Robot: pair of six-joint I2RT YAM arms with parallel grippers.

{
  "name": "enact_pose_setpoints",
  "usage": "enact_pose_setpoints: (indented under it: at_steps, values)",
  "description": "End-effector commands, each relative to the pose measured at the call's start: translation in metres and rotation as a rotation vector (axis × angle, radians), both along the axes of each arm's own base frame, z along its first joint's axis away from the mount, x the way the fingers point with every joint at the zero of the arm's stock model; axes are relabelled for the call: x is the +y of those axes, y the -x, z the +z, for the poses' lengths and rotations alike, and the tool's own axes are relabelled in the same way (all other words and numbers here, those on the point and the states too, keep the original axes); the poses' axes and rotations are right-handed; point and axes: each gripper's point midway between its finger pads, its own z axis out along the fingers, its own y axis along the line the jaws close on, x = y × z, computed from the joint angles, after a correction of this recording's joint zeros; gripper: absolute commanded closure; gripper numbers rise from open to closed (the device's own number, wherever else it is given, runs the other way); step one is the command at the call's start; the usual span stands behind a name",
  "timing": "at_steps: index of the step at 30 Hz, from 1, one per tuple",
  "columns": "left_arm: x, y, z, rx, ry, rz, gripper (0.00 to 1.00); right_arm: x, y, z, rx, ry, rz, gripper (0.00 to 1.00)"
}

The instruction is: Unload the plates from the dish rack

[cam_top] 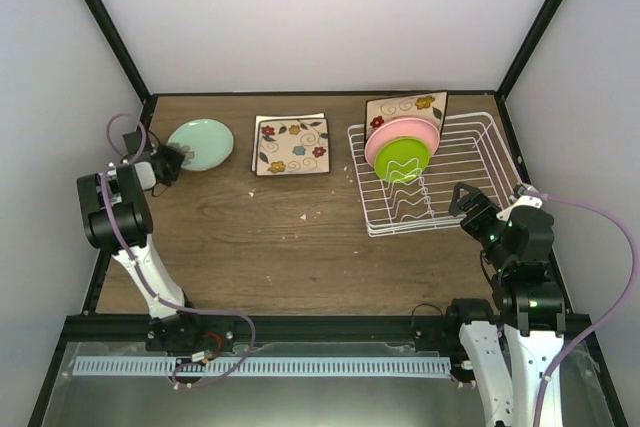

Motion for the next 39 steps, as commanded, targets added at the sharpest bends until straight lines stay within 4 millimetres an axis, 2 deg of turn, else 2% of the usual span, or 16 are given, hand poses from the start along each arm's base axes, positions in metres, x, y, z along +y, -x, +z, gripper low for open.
enact_pose_setpoints:
  at_steps: [1,8,11,13,15,17,20,22,23,25,28,30,32,34,37,39]
  values:
    - [-0.002,0.006,-0.013,0.035,-0.010,-0.013,0.59,-0.001,0.000,0.007,-0.019,-0.002,-0.007,0.00]
    - [-0.003,0.025,-0.025,0.127,0.012,0.017,0.18,0.000,-0.002,0.006,-0.024,0.000,-0.003,0.00]
    - [0.001,0.042,-0.021,0.202,0.024,0.050,0.10,-0.001,0.000,0.008,-0.024,0.006,-0.004,0.00]
    - [0.006,0.052,-0.007,0.235,0.019,0.074,0.09,-0.001,0.002,0.009,-0.027,0.012,-0.007,0.00]
    - [0.013,0.059,0.017,0.250,-0.011,0.103,0.09,-0.003,0.004,0.010,-0.026,0.018,-0.015,0.00]
    - [0.016,0.054,0.054,0.193,-0.041,0.105,0.09,-0.003,0.006,0.010,-0.027,0.019,-0.016,0.00]
    - [0.015,0.037,0.121,0.065,-0.096,0.101,0.09,-0.003,0.006,0.009,-0.029,0.015,-0.017,0.00]
    - [0.001,0.018,0.173,-0.072,-0.174,0.037,0.09,-0.002,0.005,0.008,-0.030,0.008,-0.011,0.00]
    - [-0.013,0.006,0.200,-0.154,-0.227,-0.022,0.09,-0.001,0.004,0.008,-0.031,0.005,-0.007,0.00]
    - [-0.063,-0.019,0.250,-0.329,-0.357,-0.209,0.09,0.000,0.003,0.008,-0.032,0.001,-0.001,0.00]
    - [-0.194,-0.034,0.302,-0.588,-0.468,-0.631,0.11,0.001,0.003,0.008,-0.037,0.000,0.003,0.00]
    - [-0.286,-0.021,0.322,-0.704,-0.521,-0.934,0.13,0.001,0.004,0.009,-0.042,0.000,0.004,0.00]
    - [-0.358,-0.003,0.317,-0.747,-0.604,-1.175,0.15,0.001,0.006,0.010,-0.046,0.000,0.003,0.00]
    - [-0.411,0.015,0.306,-0.782,-0.693,-1.327,0.16,0.000,0.009,0.012,-0.050,0.004,0.000,0.00]
    - [-0.464,0.037,0.286,-0.849,-0.808,-1.456,0.19,-0.001,0.015,0.016,-0.058,0.005,-0.006,0.00]
    - [-0.487,0.045,0.273,-0.881,-0.860,-1.504,0.21,-0.001,0.020,0.017,-0.062,0.000,-0.008,0.00]
